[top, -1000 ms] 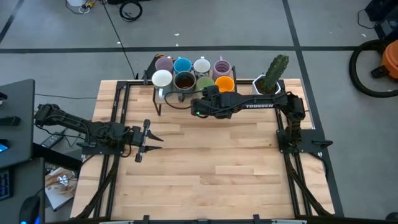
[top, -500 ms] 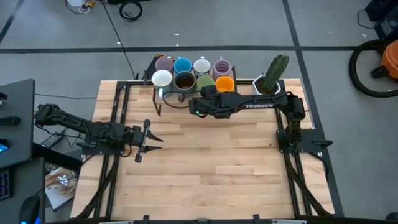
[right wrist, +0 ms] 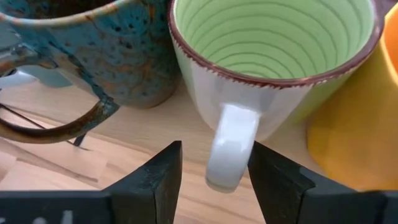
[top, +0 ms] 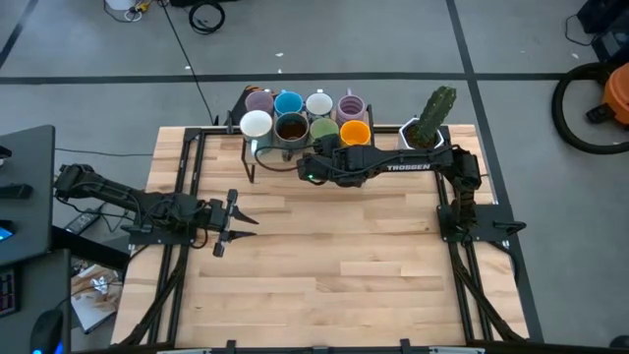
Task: Place coffee mugs
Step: Put the light green mug on the shelf
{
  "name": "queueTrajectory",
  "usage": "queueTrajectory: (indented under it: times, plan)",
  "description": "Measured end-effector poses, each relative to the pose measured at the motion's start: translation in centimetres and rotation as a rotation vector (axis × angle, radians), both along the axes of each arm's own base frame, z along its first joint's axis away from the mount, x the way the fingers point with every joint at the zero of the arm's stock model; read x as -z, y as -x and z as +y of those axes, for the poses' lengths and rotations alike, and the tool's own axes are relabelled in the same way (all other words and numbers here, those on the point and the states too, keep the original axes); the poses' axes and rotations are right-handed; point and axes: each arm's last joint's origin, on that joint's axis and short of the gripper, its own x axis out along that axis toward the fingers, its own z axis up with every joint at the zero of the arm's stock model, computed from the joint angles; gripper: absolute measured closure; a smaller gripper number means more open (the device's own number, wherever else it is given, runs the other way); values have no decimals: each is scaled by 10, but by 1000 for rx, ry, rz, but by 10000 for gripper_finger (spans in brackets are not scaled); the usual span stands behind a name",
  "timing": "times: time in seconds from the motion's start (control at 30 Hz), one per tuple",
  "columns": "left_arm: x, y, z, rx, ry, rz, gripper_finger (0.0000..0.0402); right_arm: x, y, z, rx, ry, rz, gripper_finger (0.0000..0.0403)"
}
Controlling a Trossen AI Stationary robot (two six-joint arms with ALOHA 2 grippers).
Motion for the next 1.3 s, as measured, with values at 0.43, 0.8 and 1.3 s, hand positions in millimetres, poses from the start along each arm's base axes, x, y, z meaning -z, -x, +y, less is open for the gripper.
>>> queueTrajectory:
  times: [0.43, 0.8, 1.3]
  plan:
    - [1, 0, 0, 0, -6, 14, 260, 0, 0, 0, -59, 50, 73, 218]
    - [1, 0, 0, 1, -11, 13, 260, -2, 2, 7, -123, 90, 142, 218]
    - [1, 0, 0, 1, -3, 15, 260, -6, 8, 9, -245, 133, 289, 218]
